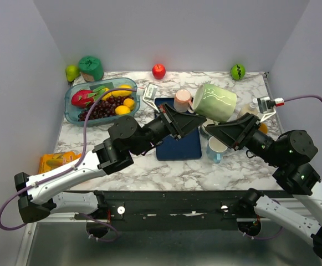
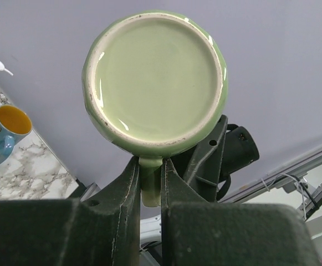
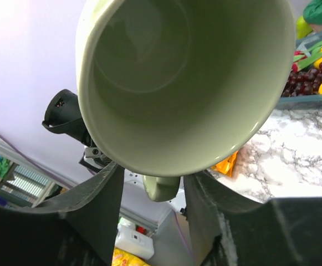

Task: Turn the mug right side up

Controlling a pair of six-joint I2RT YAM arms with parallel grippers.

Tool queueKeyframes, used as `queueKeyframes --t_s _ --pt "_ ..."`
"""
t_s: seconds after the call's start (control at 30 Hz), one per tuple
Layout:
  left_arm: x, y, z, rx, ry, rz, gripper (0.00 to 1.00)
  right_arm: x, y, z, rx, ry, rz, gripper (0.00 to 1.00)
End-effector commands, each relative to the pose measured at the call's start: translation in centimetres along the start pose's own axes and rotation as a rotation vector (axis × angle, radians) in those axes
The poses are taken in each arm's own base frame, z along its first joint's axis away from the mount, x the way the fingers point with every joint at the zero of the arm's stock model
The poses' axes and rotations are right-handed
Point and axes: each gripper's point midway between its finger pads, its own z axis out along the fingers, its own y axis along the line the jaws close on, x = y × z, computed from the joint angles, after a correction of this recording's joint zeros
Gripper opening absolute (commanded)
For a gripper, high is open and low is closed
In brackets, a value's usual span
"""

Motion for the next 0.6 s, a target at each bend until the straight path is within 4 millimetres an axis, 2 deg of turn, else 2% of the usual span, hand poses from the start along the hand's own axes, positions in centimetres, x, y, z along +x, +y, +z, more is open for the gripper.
queueKeyframes --t_s 0.0,0.2,0.3,0.33,0.37,0.4,0.47,0.5,0.57 --pt "-2.4 -4.4 -0.3 0.164 -0.092 -0.03 0.0 -1.0 0.6 0.4 -0.024 -0.054 0.001 0.51" --pt "-1.8 -4.6 -0.3 0.198 -0.072 -0.015 0.0 -1.3 0.5 1.0 -0.02 -0.063 0.014 0.34" --pt "-1.5 -4.5 -0.2 0.2 -0.06 0.0 0.0 -1.6 0.4 1.1 -0.01 -0.077 0.016 0.07" --pt "-1.2 -4.3 -0.1 0.191 -0.046 0.005 0.0 -1.8 0.2 1.1 -0.001 -0.084 0.017 0.01" --pt "-1.2 -4.4 -0.1 0.192 -0.045 0.012 0.0 -1.9 0.0 1.1 0.01 -0.092 0.015 0.01" --pt "-1.2 -4.3 -0.2 0.189 -0.043 0.031 0.14 -2.1 -0.4 1.0 0.036 -0.101 0.011 0.01" --pt "-1.1 -4.0 -0.2 0.168 -0.034 0.055 0.28 -2.5 -1.0 0.9 0.073 -0.12 -0.014 0.01" --pt "-1.2 -3.8 -0.3 0.162 -0.035 0.075 0.52 -2.7 -1.7 0.8 0.107 -0.132 -0.021 0.01" --pt "-1.4 -3.2 -0.4 0.124 -0.041 0.099 0.76 -3.4 -1.7 0.5 0.133 -0.155 -0.055 0.01"
